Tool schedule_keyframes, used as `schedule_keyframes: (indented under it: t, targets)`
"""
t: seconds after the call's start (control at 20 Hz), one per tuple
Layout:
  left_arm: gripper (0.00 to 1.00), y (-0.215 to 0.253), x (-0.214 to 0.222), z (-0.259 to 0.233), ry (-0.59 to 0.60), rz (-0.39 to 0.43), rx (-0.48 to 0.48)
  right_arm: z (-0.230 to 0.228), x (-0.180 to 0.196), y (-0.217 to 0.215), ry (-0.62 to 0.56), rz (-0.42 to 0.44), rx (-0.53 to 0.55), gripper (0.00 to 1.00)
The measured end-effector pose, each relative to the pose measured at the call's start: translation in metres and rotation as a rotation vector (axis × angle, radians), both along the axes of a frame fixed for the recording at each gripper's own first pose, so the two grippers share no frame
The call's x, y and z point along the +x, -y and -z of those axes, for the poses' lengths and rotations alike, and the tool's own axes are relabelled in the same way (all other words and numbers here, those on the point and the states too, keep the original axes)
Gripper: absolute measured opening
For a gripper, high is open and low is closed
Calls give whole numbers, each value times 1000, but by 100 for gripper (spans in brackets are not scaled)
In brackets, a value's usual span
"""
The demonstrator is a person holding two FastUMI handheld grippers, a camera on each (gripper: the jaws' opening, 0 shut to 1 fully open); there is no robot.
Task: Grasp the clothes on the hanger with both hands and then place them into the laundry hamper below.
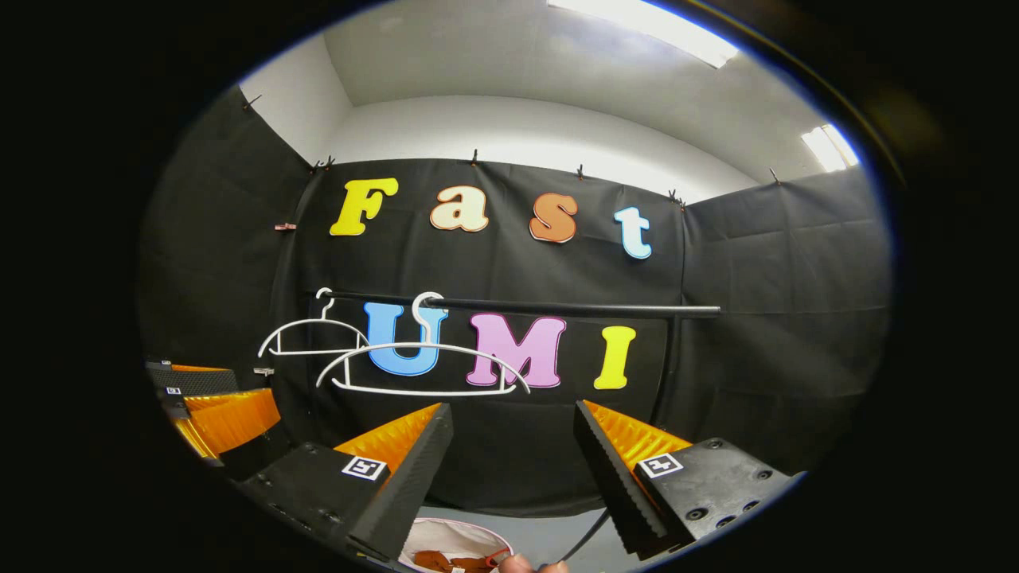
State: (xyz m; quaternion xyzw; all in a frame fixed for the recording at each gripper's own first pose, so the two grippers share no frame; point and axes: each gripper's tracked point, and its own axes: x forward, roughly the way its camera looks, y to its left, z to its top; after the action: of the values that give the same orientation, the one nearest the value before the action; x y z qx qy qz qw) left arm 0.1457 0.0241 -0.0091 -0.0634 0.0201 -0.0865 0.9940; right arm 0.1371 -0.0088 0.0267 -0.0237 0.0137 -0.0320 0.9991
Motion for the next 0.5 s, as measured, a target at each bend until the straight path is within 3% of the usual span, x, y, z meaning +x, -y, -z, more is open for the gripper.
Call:
schedule_keyframes:
  t: [0.5]
  targets:
    - [95,4,-1,1,-5,0,3,1,0,4,-3,1,5,99]
